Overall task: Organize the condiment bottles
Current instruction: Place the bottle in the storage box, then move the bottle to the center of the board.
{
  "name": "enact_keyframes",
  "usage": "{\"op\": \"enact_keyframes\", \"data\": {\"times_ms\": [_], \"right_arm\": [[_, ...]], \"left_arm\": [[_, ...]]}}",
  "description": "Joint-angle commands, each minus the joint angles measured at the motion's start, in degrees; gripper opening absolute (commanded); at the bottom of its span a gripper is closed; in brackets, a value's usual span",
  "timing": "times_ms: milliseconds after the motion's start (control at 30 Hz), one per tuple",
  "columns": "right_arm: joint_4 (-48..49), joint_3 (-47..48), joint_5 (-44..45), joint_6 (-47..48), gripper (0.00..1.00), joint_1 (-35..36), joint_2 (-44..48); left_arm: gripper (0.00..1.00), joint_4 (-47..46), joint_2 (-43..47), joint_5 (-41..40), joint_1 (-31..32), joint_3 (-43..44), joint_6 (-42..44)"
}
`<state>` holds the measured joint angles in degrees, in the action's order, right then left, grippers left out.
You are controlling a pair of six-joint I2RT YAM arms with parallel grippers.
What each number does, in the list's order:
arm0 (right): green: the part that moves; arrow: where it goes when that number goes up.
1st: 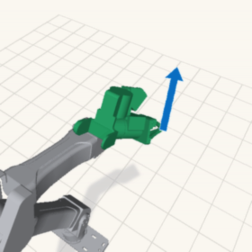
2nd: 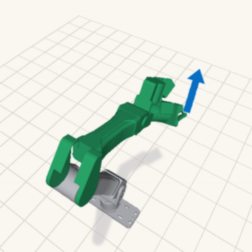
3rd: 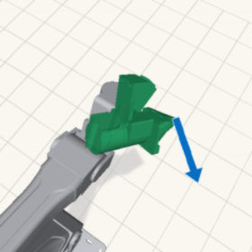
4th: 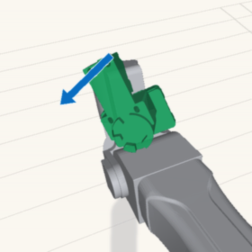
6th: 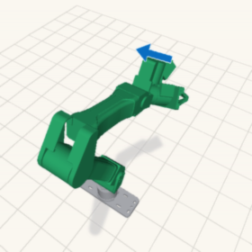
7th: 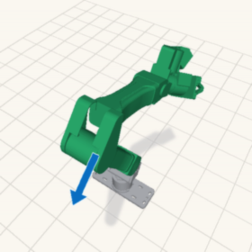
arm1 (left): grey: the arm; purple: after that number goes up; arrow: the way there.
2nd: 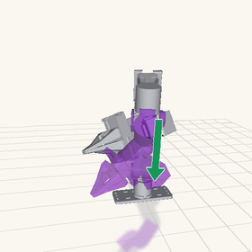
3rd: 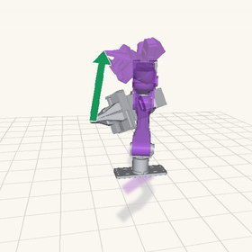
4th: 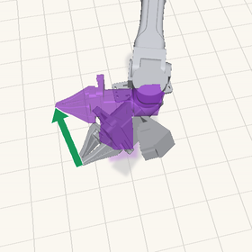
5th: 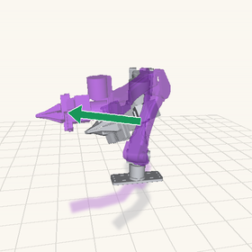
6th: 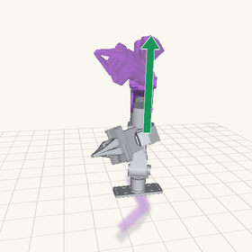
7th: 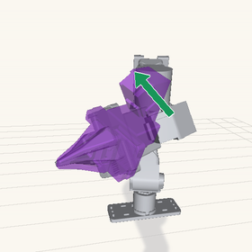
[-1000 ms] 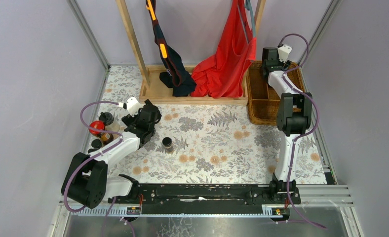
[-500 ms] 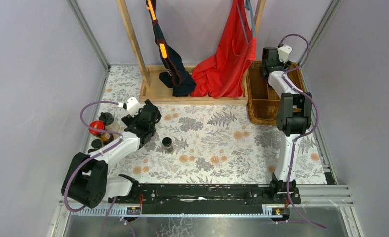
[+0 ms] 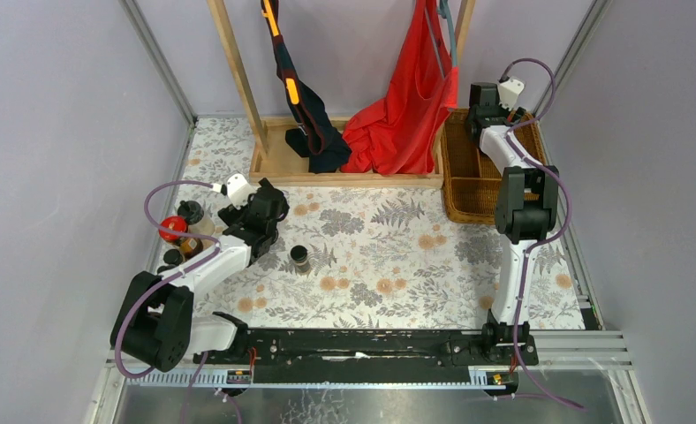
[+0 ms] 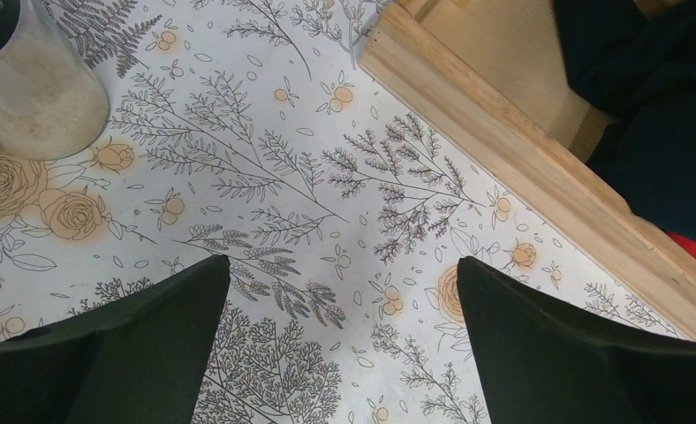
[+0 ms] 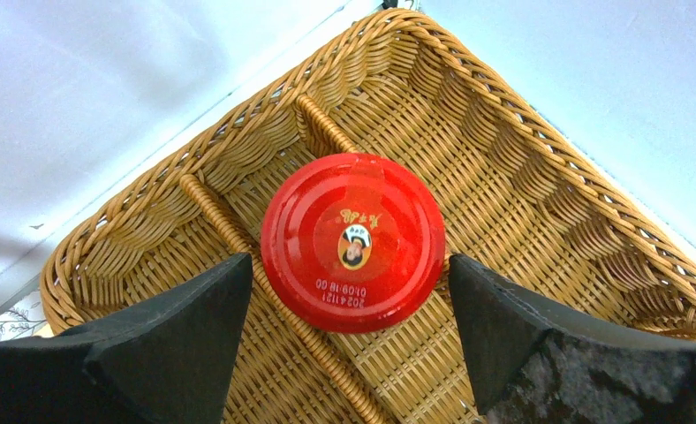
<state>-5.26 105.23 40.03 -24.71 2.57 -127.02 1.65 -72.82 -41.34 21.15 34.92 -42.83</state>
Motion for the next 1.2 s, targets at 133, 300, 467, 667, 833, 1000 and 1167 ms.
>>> {"op": "enact_keyframes", "data": {"times_ms": [133,300,467,667,833,1000,1167], "right_arm": [[1.8,2.1,2.9,-1.0,0.9,0.6,4.2],[2.7,0.0,2.7,0.1,0.91,1.3,7.9],[3.3,-1.8,2.8,1.9,0.91,2.5,12.1],[1.8,-7.6,3.8,3.1,0.91,7.0,20.2],[2.2,-18.2,4.1,1.8,0.93,12.0,29.6],[3.0,-31.5,0.3,-3.9,0.94,14.4,40.9],[3.0,-41.4,-1.5,-6.6,0.99,17.0,49.7]], "left_arm": [[1.0,-3.0,-0.4,-0.6,-0.3,0.9,-0.6],[1.0,-3.0,-0.1,-0.8,-0.3,0.9,-0.6],[1.0,-2.9,0.6,-1.0,-0.4,0.8,-0.4],[1.0,-2.7,1.7,-2.0,-0.4,0.6,-0.1],[1.0,-2.3,2.9,-2.5,-0.4,0.5,0.2],[1.0,-2.2,3.9,-2.7,-0.3,0.3,0.9],[1.0,-2.3,3.6,-2.8,-0.1,0.6,1.6]]}}
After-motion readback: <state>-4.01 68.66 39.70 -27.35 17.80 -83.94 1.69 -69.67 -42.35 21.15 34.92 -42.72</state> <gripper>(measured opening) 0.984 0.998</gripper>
